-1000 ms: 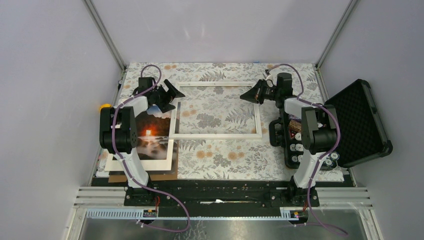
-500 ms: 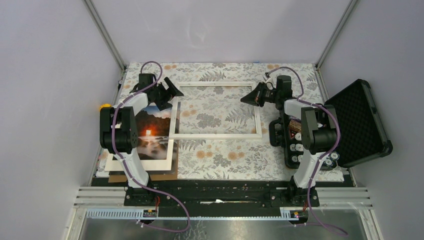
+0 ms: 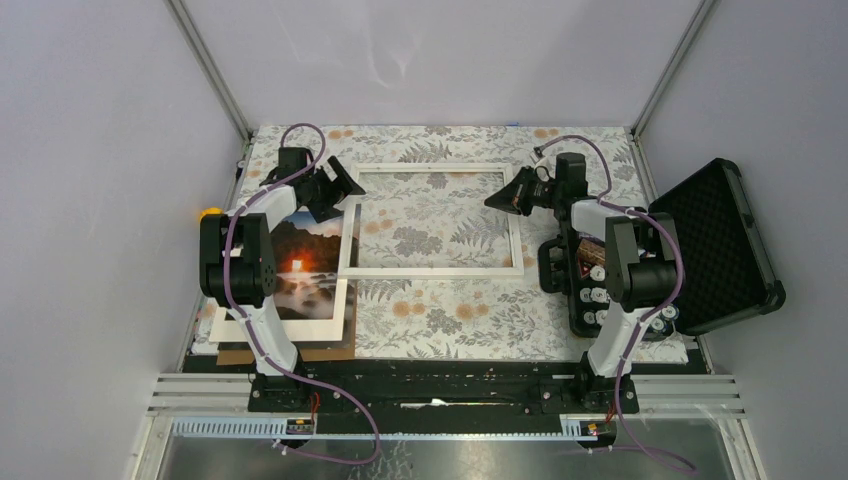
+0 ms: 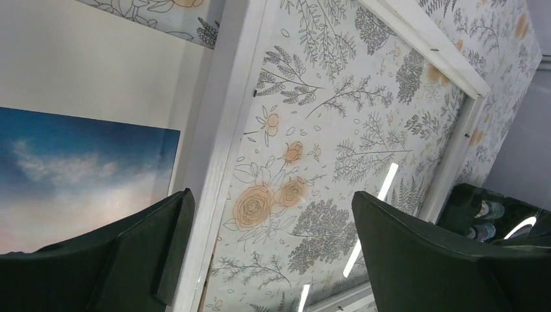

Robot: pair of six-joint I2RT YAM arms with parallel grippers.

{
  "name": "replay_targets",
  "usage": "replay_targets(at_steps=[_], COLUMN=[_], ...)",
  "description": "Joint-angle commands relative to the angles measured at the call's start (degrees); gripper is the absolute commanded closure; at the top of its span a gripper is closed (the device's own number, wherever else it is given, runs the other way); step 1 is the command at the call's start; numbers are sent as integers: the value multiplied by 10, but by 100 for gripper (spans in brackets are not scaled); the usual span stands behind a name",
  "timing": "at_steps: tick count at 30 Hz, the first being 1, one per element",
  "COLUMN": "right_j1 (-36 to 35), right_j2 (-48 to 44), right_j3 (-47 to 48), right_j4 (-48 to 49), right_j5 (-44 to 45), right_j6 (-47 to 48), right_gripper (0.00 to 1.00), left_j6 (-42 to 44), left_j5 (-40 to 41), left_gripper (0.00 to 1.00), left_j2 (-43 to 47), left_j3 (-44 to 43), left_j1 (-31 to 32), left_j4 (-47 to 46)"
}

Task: Put the photo into the frame

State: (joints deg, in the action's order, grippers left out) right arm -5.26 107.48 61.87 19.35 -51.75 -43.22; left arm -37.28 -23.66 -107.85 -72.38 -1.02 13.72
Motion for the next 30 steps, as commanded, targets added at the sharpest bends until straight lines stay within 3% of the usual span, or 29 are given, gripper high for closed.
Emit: replay_targets(at_steps=[1, 30], right_j1=[9, 20], right_j2=[-42, -31], right_j3=[-5, -13], right_j4=[2, -7], right_j5=[11, 10], right_j6=[23, 38], right_gripper=[100, 100], left_j6=[14, 21], left_j5=[13, 7], left_gripper=[1, 1], left_j2=[33, 51], left_j3=[-23, -13], left_j1=[2, -14], left_j4=[-11, -19])
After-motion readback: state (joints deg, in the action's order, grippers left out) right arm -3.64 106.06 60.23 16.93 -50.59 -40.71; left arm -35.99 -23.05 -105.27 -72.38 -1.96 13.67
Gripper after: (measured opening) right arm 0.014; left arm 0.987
